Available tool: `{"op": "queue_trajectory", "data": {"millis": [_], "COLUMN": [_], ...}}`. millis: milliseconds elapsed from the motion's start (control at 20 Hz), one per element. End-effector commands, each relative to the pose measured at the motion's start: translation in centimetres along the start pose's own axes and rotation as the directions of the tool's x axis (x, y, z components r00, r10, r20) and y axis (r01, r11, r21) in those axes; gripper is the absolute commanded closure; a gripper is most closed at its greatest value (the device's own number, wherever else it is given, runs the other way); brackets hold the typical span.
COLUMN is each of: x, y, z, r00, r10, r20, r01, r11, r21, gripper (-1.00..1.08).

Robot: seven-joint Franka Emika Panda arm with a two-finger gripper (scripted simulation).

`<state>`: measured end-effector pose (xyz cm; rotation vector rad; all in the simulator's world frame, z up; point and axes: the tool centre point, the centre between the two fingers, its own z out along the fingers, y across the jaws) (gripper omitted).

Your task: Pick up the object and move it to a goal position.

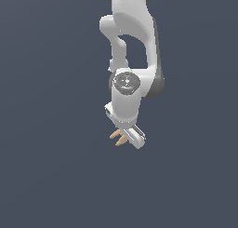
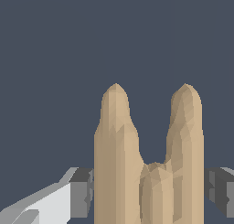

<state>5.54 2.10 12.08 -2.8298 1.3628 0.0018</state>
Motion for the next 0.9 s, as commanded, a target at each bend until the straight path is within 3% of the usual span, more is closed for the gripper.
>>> {"op": "queue_trajectory", "data": {"millis": [0,450,850], "x": [0.1,0.5,0.8], "y": [1.0,3.4,4.1], "z": [-2.5,-9.2,-11.4], "r00": [1.000,1.000,1.000], "r10": [0.000,0.000,0.000], "r20": [0.000,0.000,-0.001], "r01": [0.000,0.000,0.000], "r11": [1.000,1.000,1.000], "r21": [0.001,0.001,0.000], "gripper": [1.08,1.08,1.08]}}
